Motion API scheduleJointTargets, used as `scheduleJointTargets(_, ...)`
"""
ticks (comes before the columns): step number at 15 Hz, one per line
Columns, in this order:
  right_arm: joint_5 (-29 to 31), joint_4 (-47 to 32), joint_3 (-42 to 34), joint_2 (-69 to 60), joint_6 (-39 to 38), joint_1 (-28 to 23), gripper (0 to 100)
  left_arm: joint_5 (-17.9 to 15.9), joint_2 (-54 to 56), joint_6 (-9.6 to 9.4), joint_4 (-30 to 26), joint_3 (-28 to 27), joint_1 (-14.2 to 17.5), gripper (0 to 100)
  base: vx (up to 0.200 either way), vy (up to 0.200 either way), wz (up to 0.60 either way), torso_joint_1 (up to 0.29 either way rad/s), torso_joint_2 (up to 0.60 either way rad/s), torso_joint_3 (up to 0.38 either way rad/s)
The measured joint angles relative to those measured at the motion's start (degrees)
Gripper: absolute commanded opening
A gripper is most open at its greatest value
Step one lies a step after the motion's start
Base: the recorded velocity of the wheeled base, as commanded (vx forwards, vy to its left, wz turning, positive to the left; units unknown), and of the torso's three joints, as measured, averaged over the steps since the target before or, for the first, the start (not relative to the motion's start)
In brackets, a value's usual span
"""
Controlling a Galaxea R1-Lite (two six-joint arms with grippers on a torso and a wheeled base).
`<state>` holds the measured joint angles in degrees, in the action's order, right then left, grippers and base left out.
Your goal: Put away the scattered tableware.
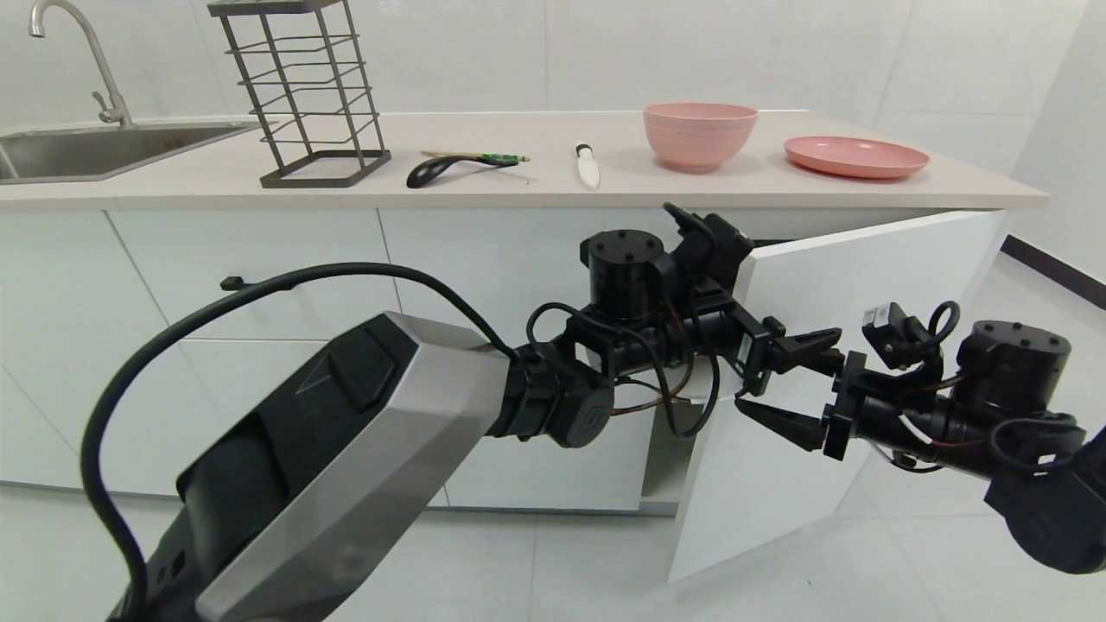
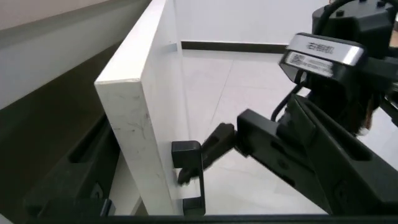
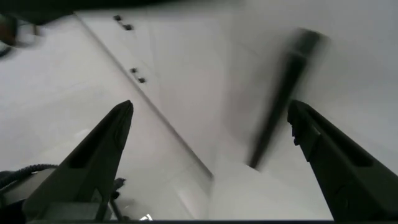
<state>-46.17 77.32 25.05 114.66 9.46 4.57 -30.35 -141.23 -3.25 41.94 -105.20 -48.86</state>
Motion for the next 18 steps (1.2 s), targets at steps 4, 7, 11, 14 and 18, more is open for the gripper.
scheduleJointTargets(4, 0.6, 0.0, 0.4, 1.4, 0.9, -5.3, 100, -0.3, 0.0, 0.02, 0.0, 0.0, -0.1, 100, 0.0, 0.0, 0.0, 0.0, 0.0, 0.0)
scheduleJointTargets(7, 0.1, 0.2, -2.2, -1.2, 1.4, -6.5, 100, -0.9, -0.1, 0.0, -0.1, 0.1, -0.3, 100, 0.0, 0.0, 0.0, 0.0, 0.0, 0.0)
scheduleJointTargets(11, -0.8, 0.2, -10.9, -14.0, 2.4, -8.7, 100, 0.1, -0.1, -0.2, 0.9, 0.1, -0.3, 100, 0.0, 0.0, 0.0, 0.0, 0.0, 0.0)
scheduleJointTargets(14, -3.0, 0.1, -18.1, -28.3, 2.9, -10.7, 100, 3.0, -0.2, -0.55, 1.0, 0.1, -0.3, 100, 0.0, 0.0, 0.0, 0.0, 0.0, 0.0)
scheduleJointTargets(18, -3.9, 0.0, -22.2, -46.2, 3.2, -11.0, 100, 4.7, -0.8, -0.71, 1.5, 0.4, -1.5, 100, 0.0, 0.0, 0.0, 0.0, 0.0, 0.0)
